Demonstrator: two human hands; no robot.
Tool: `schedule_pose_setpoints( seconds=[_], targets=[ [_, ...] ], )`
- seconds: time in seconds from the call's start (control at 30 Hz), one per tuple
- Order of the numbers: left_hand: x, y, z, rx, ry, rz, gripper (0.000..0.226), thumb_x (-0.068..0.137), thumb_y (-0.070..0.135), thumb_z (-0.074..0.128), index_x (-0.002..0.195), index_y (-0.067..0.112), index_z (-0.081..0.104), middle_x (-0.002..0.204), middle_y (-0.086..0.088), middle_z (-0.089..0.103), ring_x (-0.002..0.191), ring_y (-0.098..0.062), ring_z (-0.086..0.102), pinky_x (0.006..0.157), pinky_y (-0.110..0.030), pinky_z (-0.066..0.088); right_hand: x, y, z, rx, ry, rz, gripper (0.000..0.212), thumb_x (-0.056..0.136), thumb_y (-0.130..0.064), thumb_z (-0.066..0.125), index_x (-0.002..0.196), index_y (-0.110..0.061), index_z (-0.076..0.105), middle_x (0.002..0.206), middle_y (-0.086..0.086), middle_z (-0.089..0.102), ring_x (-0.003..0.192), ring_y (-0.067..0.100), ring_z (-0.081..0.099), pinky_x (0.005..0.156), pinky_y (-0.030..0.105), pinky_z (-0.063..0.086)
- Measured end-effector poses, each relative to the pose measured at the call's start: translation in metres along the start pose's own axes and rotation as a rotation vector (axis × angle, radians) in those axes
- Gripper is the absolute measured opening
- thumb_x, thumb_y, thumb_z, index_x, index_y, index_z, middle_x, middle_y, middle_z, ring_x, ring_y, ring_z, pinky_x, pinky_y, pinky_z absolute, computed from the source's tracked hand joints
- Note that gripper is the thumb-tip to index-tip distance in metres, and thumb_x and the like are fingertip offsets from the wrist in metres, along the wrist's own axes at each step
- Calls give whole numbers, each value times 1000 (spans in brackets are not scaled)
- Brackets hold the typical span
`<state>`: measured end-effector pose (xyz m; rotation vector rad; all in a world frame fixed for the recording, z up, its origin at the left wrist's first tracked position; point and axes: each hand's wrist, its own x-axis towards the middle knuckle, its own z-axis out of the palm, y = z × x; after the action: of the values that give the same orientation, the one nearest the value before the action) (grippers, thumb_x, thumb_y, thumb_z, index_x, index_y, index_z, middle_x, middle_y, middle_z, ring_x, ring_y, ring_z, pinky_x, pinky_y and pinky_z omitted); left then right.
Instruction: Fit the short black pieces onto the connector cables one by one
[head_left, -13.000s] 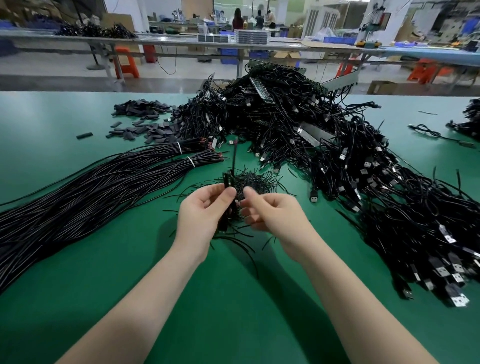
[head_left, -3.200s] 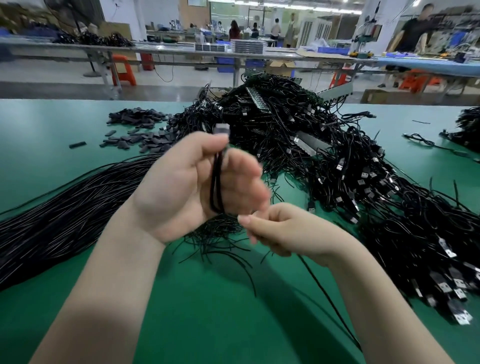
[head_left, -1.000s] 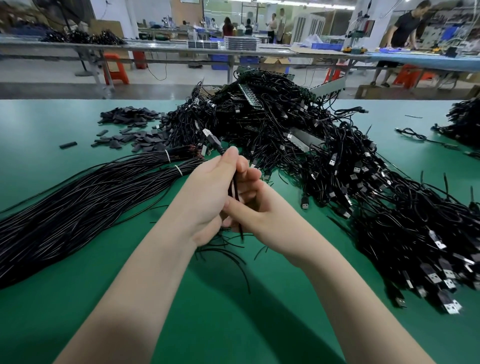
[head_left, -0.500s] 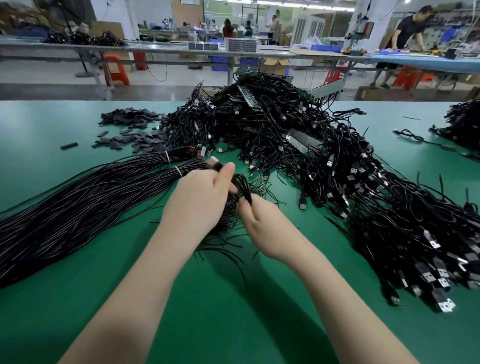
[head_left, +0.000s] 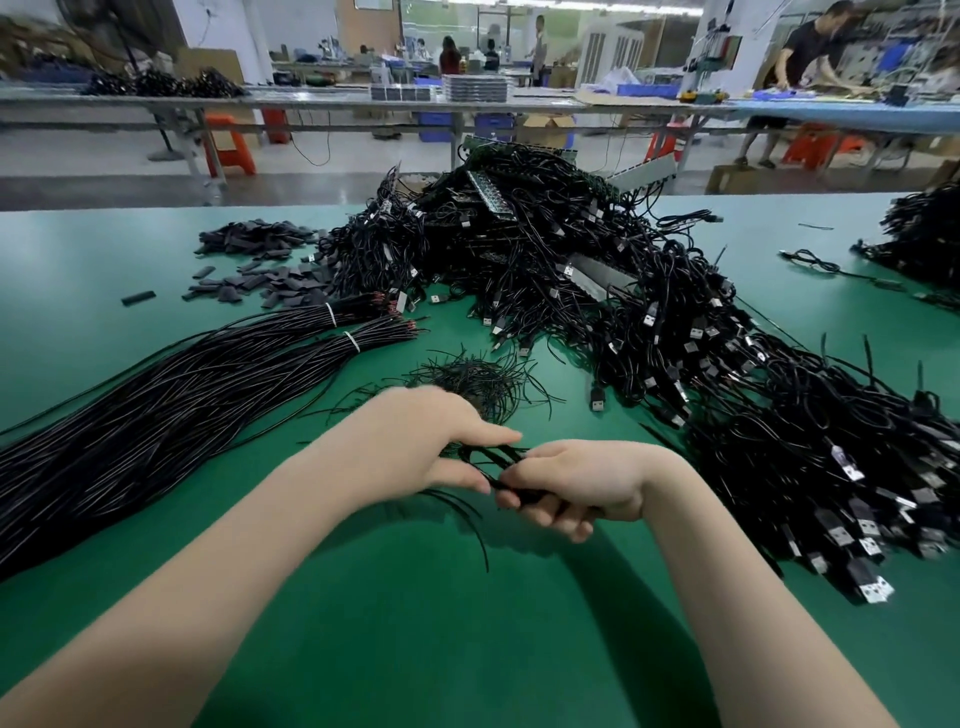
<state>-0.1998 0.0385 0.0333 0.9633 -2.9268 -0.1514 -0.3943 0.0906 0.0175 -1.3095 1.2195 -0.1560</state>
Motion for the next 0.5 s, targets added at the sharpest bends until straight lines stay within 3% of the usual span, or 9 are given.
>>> schedule_pose_setpoints(
  seconds=[0.13, 0.33, 0.5],
  targets=[
    [-10, 8, 9, -324, -22, -39, 40, 83, 46, 72, 121, 38, 63, 106, 16, 61, 98, -1, 51, 87, -21, 41, -4, -4, 3, -87, -85, 26, 28, 100, -20, 31, 76, -19, 45, 58, -3, 29, 43, 11, 20, 41, 20, 23],
    [-28, 31, 25, -172, -82, -58, 32, 99, 50, 38, 124, 34, 50, 115, 10, 59, 106, -10, 54, 90, -36, 47, -6, 2, 3, -112, -117, 33, 29, 102, -25, 32, 77, -20, 46, 59, -4, 28, 45, 11, 20, 44, 22, 23],
    [-29, 36, 34, -34, -94, -111, 28, 102, 45, 32, 119, 33, 52, 113, 8, 56, 109, -16, 54, 89, -37, 46, -2, 11, 6, -78, -151, 23, 33, 105, -36, 31, 82, -20, 46, 59, -5, 28, 44, 9, 20, 43, 19, 24]
  ],
)
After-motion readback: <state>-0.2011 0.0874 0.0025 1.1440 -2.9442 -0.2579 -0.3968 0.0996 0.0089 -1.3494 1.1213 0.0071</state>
